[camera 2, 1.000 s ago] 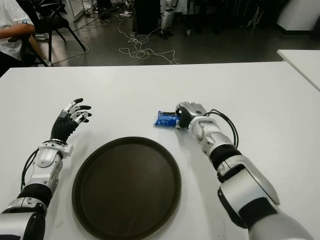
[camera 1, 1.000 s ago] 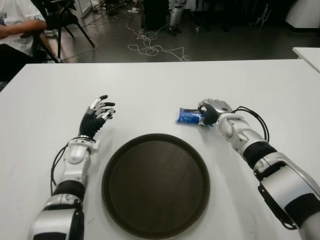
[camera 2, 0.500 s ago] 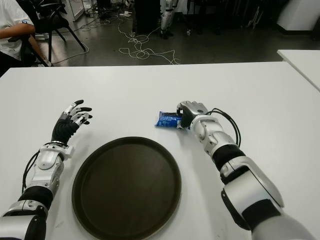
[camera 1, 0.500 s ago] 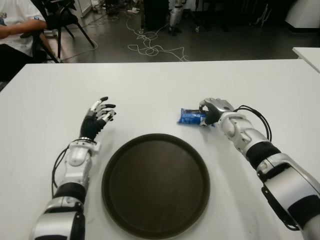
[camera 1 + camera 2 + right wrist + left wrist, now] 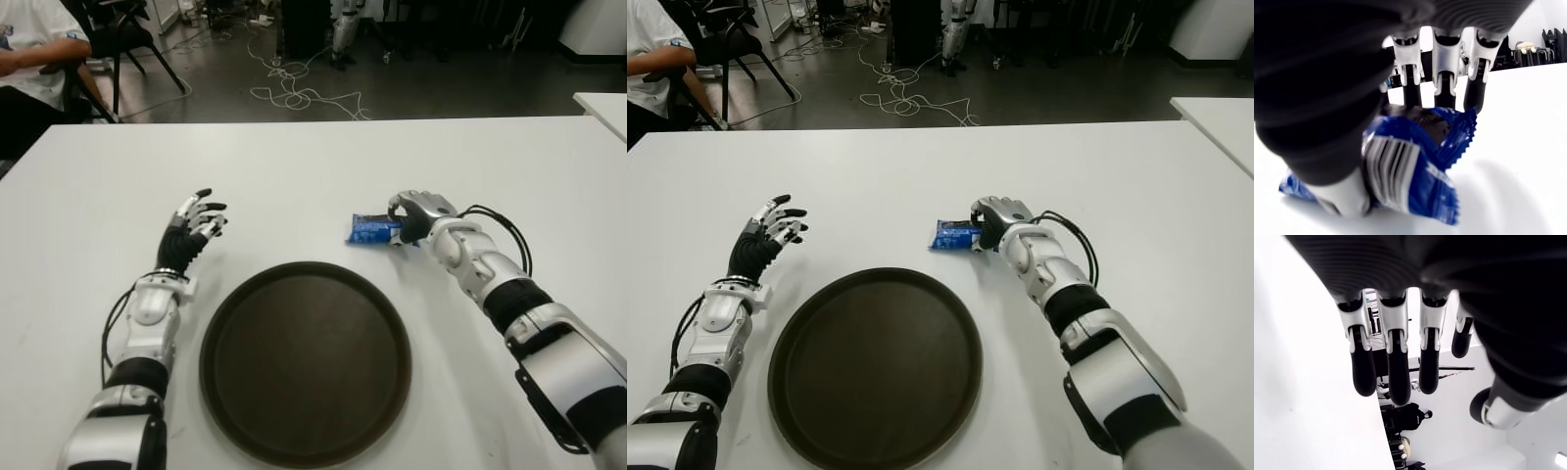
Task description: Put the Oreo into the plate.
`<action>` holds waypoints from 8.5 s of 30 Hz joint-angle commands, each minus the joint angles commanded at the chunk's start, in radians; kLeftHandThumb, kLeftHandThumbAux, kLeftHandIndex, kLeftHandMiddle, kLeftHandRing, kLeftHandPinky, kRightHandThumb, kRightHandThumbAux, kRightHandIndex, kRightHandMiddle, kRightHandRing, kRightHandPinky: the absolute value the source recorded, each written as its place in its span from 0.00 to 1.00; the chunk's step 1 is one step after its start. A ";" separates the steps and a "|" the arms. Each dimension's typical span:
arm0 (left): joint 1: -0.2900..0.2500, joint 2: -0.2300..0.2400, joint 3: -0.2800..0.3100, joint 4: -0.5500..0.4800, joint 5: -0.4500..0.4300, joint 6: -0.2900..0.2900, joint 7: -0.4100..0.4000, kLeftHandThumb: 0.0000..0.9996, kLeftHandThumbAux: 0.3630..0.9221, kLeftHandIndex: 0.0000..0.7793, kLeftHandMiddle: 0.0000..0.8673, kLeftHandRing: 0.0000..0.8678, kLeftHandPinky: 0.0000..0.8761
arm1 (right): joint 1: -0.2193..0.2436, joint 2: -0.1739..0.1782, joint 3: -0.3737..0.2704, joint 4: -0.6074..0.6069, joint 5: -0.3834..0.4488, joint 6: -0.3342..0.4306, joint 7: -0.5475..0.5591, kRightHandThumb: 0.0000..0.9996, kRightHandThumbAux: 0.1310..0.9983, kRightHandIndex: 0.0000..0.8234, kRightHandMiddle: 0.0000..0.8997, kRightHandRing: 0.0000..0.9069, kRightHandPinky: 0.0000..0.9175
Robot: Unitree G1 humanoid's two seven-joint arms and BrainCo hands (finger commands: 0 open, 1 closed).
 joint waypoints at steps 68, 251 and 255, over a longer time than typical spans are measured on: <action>-0.004 0.002 0.008 -0.001 -0.014 0.025 -0.008 0.29 0.48 0.20 0.36 0.40 0.45 | 0.089 0.031 -0.141 -0.091 0.113 -0.189 -0.301 0.27 0.85 0.78 0.84 0.83 0.79; -0.028 0.004 0.007 0.024 -0.018 0.039 0.000 0.33 0.48 0.19 0.35 0.39 0.43 | 0.346 -0.092 -0.012 -0.721 -0.154 -0.343 0.112 0.00 0.71 0.03 0.01 0.01 0.04; -0.026 0.004 0.004 0.022 -0.013 0.040 0.004 0.31 0.47 0.18 0.35 0.38 0.42 | 0.341 -0.093 -0.009 -0.712 -0.154 -0.342 0.114 0.00 0.71 0.03 0.01 0.01 0.05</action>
